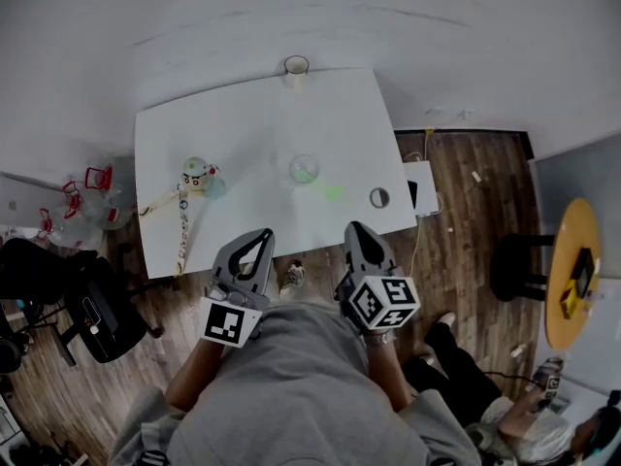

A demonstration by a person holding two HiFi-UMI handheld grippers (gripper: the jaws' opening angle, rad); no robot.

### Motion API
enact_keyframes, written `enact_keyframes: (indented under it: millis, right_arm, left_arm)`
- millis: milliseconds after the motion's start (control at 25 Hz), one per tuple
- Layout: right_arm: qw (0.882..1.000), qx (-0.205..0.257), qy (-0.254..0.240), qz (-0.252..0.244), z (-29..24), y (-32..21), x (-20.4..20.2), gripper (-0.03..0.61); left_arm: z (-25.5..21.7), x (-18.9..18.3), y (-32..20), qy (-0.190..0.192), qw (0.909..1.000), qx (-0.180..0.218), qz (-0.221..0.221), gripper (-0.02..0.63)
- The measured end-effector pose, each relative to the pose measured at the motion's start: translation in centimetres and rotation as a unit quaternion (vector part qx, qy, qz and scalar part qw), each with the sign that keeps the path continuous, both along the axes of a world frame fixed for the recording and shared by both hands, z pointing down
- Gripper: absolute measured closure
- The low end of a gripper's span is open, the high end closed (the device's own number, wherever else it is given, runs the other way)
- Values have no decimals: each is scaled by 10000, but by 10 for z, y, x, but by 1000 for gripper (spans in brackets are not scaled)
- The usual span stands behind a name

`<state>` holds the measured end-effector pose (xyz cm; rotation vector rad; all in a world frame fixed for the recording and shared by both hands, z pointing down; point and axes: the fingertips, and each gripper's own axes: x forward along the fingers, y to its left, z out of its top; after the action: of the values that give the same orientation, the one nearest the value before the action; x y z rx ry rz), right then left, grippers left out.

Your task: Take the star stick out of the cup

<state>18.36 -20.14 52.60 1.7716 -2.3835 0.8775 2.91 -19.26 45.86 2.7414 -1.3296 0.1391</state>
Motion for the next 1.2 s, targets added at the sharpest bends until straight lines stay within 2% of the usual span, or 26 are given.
enact_keyframes:
  millis: [360, 640, 1000, 1040, 1120, 1200]
  right_arm:
    - [9987, -364, 59, 355, 14, -28, 2, 541]
    - [9944, -790, 69, 697, 37, -40, 6, 540]
    - [9886, -1105, -227, 995, 57, -52, 6, 537]
    - [9877, -1132, -286, 1040, 59, -54, 6, 526]
    - [9861, -1205, -355, 1091, 63, -56, 5, 442]
    - [9845, -1277, -411, 1131, 69, -59, 3, 436]
  left_arm:
    - [14, 12, -44, 40, 9984, -236, 509, 581]
    - [30, 18, -66, -75, 9950, -476, 878, 581]
    - [44, 33, -77, -128, 9888, -661, 1331, 581]
    - [44, 33, -78, -167, 9882, -636, 1381, 581]
    - [46, 34, -81, -214, 9873, -613, 1449, 581]
    - [48, 31, -84, -256, 9868, -602, 1483, 581]
